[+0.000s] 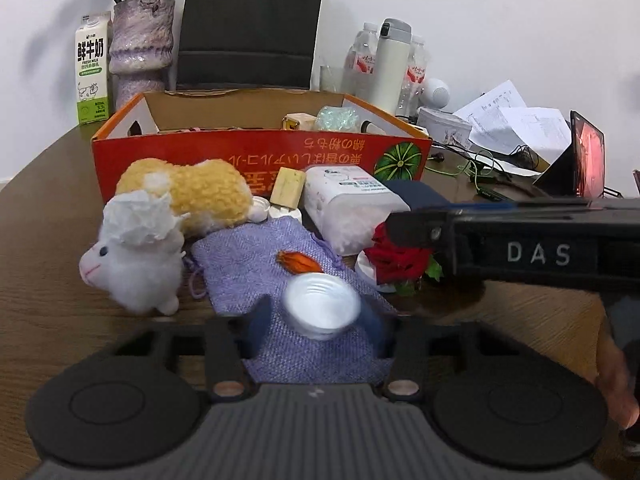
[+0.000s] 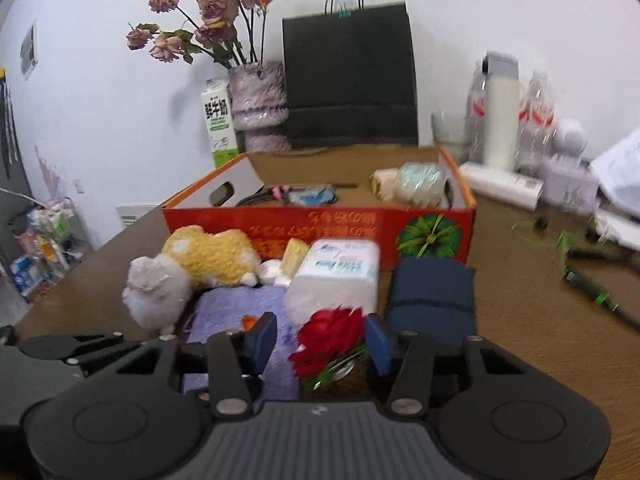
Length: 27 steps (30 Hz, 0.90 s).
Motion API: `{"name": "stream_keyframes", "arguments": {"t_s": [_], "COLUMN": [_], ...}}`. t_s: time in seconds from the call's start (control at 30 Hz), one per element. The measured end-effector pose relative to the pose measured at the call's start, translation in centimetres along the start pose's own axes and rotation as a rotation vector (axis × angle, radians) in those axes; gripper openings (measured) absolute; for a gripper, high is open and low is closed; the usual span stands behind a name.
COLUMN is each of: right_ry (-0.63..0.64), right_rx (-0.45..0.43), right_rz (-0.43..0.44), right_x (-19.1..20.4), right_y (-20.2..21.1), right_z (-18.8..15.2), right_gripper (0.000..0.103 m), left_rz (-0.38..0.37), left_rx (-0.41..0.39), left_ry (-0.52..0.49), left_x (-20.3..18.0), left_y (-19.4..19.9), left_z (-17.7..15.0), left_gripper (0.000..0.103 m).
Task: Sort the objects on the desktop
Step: 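Grasp the white bottle cap with the left tool while the right grasps the orange item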
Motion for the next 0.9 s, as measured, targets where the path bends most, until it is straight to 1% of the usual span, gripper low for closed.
{"name": "stream_keyframes", "arguments": {"t_s": [0.07, 0.13, 0.27, 0.3, 0.4, 0.47, 0.5, 0.53, 0.57, 0.6, 0.7, 0.8, 0.9], "right_ry": [0.034, 0.076, 0.161, 0.176, 0.215, 0.231, 0.235, 0.223, 0.201, 0.178, 0.147, 0.101, 0.063], "right_rx": [-0.004, 0.002, 0.081, 0.105, 0.155, 0.152, 0.15, 0.15, 0.144, 0.136, 0.1, 0.055, 0.018], "right_rz": [0.041, 0.084, 0.172, 0.166, 0.131, 0.112, 0.1, 0.1, 0.108, 0.119, 0.115, 0.134, 0.158], "right_x": [0.9, 2.2, 5.2, 5.5, 6.2, 6.3, 6.3, 6.4, 6.4, 6.4, 6.2, 6.2, 5.9], "right_y": [0.1, -0.4, -3.0, -3.9, -5.8, -6.1, -6.0, -5.8, -5.5, -5.0, -3.4, -0.5, 2.7], "right_z": [0.6, 1.1, 0.3, -0.1, -1.3, -1.9, -1.9, -1.8, -1.7, -1.6, -1.2, -0.9, -1.3], "right_gripper": [0.048, 0.048, 0.045, 0.041, 0.036, 0.033, 0.027, 0.022, 0.013, 0.013, 0.013, 0.013, 0.013], "left_rz": [0.003, 0.023, 0.03, 0.041, 0.08, 0.098, 0.104, 0.112, 0.115, 0.113, 0.101, 0.098, 0.084], "left_rx": [0.002, 0.01, 0.0, 0.002, -0.002, -0.005, -0.006, -0.008, -0.007, -0.004, -0.009, -0.02, -0.026], "left_ry": [0.01, 0.053, 0.14, 0.152, 0.165, 0.169, 0.172, 0.178, 0.183, 0.186, 0.188, 0.183, 0.17], "left_x": [0.3, 1.0, 2.9, 3.5, 5.0, 5.7, 6.0, 6.3, 6.4, 6.4, 6.0, 5.5, 4.5], "left_y": [0.5, 1.4, 4.0, 4.5, 5.8, 6.2, 6.4, 6.5, 6.6, 6.7, 7.3, 8.2, 8.9], "left_z": [-0.1, -0.4, -0.9, -1.1, -1.6, -1.7, -1.7, -1.7, -1.6, -1.6, -1.5, -1.6, -1.9], "left_gripper": [0.04, 0.04, 0.04, 0.04, 0.04, 0.04, 0.04, 0.04, 0.04, 0.04, 0.04, 0.04, 0.04]}}
Point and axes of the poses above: each gripper's, at about its wrist camera, not at the fingertips, and y roughly against the way its jaws point, x to its left, z to its top, the point moved 10 cm from there along -y, roughly the way its jaws point, and after that the axes turned 3 degrees about -z, right-handed, at the moved point
